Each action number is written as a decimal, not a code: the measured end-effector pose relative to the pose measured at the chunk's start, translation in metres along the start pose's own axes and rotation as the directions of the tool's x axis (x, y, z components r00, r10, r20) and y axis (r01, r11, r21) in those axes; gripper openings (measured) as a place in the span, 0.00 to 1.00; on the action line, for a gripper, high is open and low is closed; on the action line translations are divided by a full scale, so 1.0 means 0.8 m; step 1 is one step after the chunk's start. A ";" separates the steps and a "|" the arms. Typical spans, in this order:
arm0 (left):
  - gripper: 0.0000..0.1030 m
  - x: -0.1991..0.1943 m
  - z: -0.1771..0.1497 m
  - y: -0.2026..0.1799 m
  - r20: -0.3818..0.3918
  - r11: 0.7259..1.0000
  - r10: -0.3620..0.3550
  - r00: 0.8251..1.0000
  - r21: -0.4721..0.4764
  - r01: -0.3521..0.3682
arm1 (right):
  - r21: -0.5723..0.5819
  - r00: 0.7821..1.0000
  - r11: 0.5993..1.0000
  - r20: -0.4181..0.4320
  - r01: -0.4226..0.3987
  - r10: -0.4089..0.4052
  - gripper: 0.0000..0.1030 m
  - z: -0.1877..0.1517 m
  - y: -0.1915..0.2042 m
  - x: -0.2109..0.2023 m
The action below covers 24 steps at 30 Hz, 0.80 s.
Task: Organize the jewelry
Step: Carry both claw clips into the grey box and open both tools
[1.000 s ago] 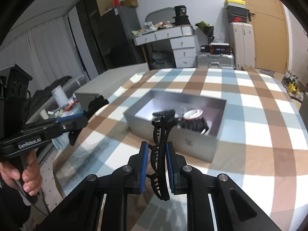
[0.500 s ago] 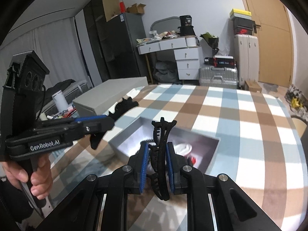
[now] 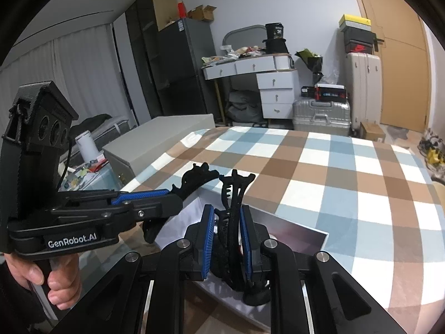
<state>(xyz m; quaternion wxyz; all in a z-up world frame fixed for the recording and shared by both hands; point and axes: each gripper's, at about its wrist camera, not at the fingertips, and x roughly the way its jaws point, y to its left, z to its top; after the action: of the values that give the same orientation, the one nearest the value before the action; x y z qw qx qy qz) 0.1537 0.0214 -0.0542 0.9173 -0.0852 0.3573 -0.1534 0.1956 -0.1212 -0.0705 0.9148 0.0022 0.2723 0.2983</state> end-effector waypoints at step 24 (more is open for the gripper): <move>0.42 0.013 -0.003 0.009 -0.023 1.000 -0.027 0.999 -0.007 0.027 | 0.062 0.999 0.998 0.028 0.023 -0.025 0.55 -0.010 -0.023 -0.002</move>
<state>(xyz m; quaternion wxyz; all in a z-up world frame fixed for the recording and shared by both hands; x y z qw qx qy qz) 0.1610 0.0246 -0.0641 0.9107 -0.0915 0.3673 -0.1654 0.2004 -0.1385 -0.0791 0.9216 0.0313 0.2683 0.2788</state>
